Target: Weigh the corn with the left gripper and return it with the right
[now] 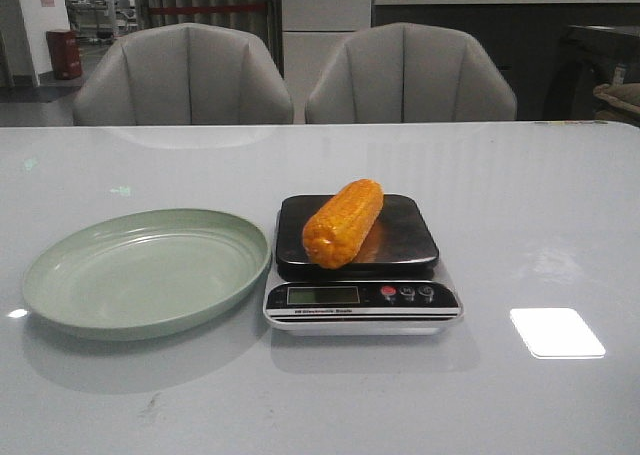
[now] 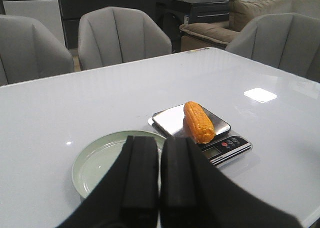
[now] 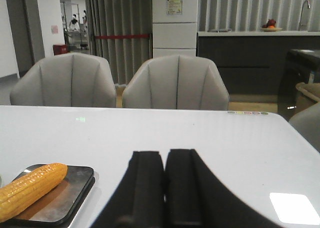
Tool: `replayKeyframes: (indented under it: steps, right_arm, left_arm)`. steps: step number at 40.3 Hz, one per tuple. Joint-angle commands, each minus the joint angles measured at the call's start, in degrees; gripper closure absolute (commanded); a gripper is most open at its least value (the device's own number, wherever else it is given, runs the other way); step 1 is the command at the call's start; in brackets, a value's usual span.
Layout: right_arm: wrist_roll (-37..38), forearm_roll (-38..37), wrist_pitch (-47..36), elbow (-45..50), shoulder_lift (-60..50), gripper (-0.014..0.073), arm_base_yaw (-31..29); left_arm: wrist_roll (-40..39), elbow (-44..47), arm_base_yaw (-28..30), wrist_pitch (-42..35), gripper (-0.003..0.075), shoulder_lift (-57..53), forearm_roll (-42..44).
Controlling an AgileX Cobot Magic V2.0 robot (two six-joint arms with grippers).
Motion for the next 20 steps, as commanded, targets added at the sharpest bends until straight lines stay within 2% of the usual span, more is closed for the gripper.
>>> replayKeyframes:
  steps: [1, 8, 20]
  right_arm:
    - [-0.11, 0.07, 2.71, -7.13, 5.17, 0.0452, -0.46]
    - [-0.11, 0.07, 10.65, -12.07, 10.81, 0.0452, -0.46]
    - [0.47, 0.50, 11.71, -12.07, 11.66, 0.0438, -0.46]
  left_arm:
    - [-0.25, -1.39, 0.08, -4.72, 0.0589, 0.65, 0.37]
    - [-0.25, -1.39, 0.08, -4.72, 0.0589, 0.65, 0.37]
    - [-0.25, -1.39, 0.08, -4.72, 0.0588, 0.65, 0.37]
